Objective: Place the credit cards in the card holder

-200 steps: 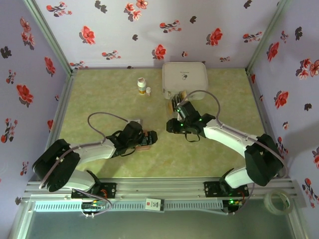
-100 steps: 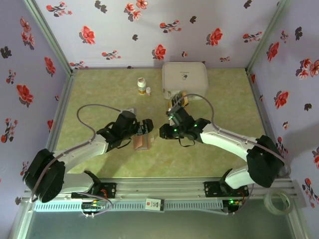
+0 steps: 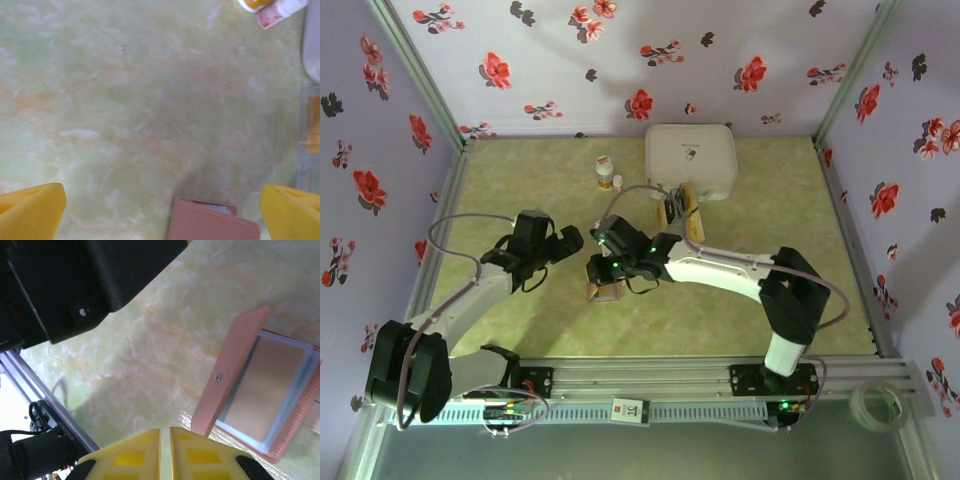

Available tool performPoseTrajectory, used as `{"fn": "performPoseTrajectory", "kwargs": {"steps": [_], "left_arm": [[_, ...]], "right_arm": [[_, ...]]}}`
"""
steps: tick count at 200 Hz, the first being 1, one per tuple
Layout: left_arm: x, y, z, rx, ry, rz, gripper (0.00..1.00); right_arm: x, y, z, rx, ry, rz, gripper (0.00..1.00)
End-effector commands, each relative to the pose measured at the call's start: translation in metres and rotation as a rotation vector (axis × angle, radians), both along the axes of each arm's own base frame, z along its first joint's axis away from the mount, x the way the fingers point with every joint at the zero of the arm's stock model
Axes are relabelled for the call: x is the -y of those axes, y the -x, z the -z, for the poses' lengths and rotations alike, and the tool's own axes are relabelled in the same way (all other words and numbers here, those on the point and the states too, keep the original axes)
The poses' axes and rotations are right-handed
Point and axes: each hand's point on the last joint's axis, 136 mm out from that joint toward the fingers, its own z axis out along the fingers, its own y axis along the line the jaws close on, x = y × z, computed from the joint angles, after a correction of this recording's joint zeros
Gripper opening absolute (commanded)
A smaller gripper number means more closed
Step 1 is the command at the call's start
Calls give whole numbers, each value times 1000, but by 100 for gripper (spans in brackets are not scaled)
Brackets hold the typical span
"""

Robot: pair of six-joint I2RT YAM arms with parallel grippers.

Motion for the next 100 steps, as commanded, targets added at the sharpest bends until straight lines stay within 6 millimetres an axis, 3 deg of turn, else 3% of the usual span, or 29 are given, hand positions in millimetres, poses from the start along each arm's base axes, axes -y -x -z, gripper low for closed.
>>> {"fn": "performPoseTrajectory", "kwargs": {"steps": [1,26,100], "left_arm": [[-1,3,4,-48,-17,25,100],[-2,4,10,-62,-27,32,100],[5,4,13,-72,-33,87,100]], "right_arm": [[-2,0,13,2,47,-24,11],[4,0,30,-6,92,-21,6],[29,1,64,-42,135,28,3]]}}
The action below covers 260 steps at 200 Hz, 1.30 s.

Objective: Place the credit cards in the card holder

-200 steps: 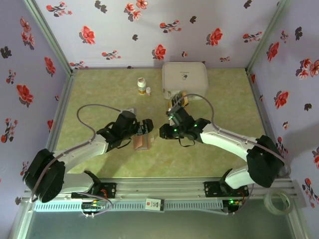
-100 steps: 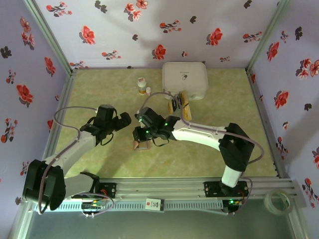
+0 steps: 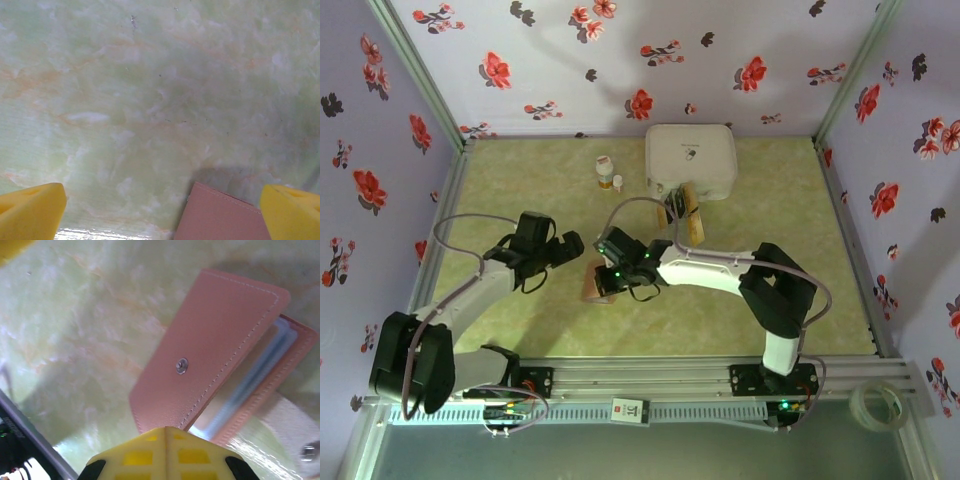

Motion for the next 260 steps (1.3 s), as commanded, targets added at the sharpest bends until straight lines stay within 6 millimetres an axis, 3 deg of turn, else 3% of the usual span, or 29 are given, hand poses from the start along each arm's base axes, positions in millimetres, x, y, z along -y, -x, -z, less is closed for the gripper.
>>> {"fn": "performPoseTrajectory", "kwargs": {"steps": [1,30,87,172,193,216,236,260], "left_arm": [[5,-3,-4,-5,-4,47,100],[12,0,2,-30,-11,92,100],[20,11,35,-129,-72,155,100],[43,17,50,-136,-136,248,99],[42,21,58,-149,-145,244,99],[37,25,65,-160,-164,224,99],[31,30,72,-177,-184,199,98],[25,35,78,-193,-206,173,97]], "right_arm": [[10,-4,9,9,16,28,3],[16,-7,22,-1,21,47,3],[15,-6,33,-15,4,48,2],[15,-7,43,-30,3,54,2],[15,-8,37,-30,-9,54,2],[19,-11,15,-5,-37,66,5],[29,-15,-2,22,-45,86,11],[48,-20,-9,45,-9,126,24]]}}
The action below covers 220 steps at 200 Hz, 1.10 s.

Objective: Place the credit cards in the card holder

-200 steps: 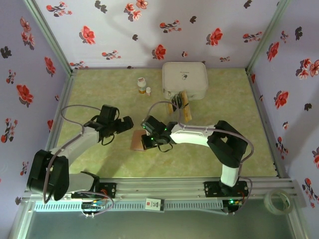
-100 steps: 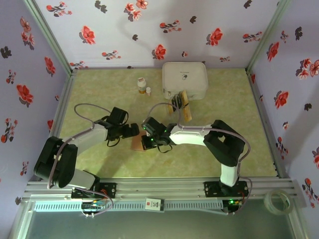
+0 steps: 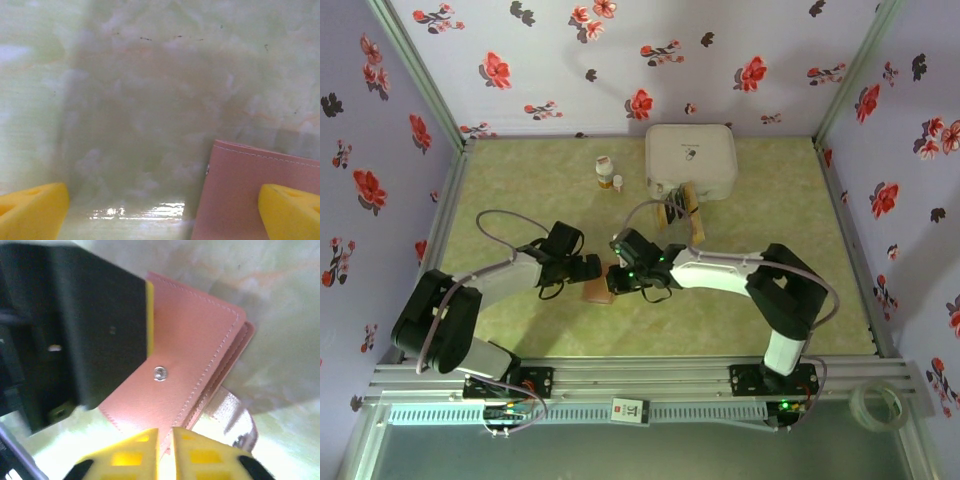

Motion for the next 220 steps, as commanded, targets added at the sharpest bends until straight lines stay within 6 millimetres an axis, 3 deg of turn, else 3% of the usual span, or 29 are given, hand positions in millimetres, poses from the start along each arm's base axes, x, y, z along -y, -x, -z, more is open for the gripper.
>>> {"fn": "performPoseTrajectory", "kwargs": {"steps": [1,26,58,102,159,220], "left_arm": [[-12,10,15,-31,-61,-39,97],[-16,15,19,-29,-84,-62,96],[-19,21,23,-16,-105,-98,95],[-19,25,28,-18,-119,-100,95],[-19,26,31,-22,-127,-93,95],[-18,26,32,-25,-129,-89,95]], "right_arm": [[23,-6,-14,28,34,52,24],[40,-11,-13,40,93,80,32],[46,-10,-3,23,148,77,34],[41,-10,9,-1,157,64,31],[35,-13,7,1,143,61,26],[29,-15,-6,17,93,76,34]]}}
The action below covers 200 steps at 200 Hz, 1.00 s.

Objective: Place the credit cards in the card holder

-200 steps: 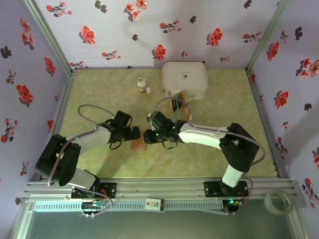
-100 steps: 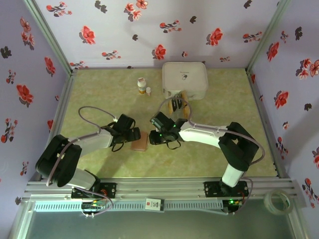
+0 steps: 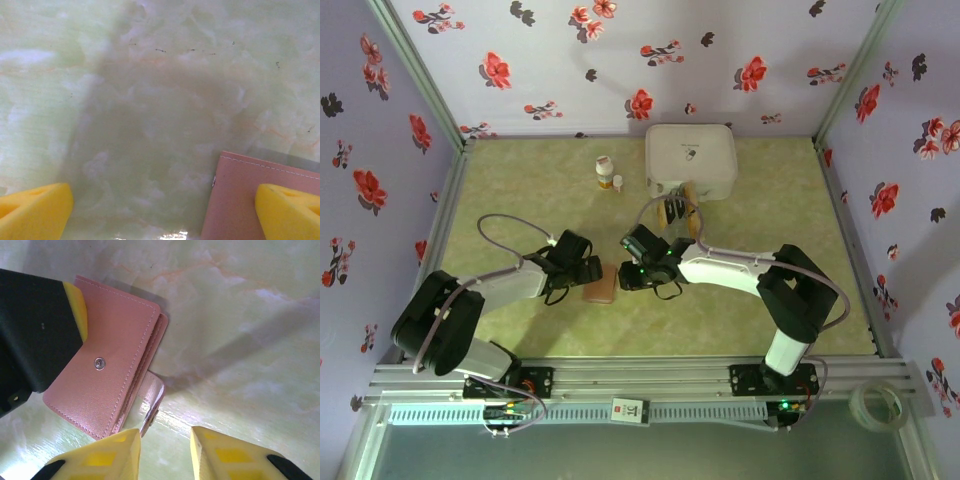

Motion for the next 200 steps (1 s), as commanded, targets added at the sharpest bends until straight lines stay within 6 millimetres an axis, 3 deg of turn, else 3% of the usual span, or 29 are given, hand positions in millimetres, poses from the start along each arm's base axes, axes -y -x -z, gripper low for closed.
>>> {"fn": "performPoseTrajectory", "kwargs": {"steps": [1,61,127,200], "left_arm": [[-17,27,28,-118,-69,-16,95],[-17,27,28,-118,-71,-11,95],[-12,29,19,-99,-50,-8,95],[13,33,17,-71,16,-21,94]], "right_arm": [[-9,-7,-14,27,-45,8,34],[-15,-9,1,2,-29,5,30],[-4,-14,-3,16,-21,11,0],[19,-34,-9,25,5,29,0]]}}
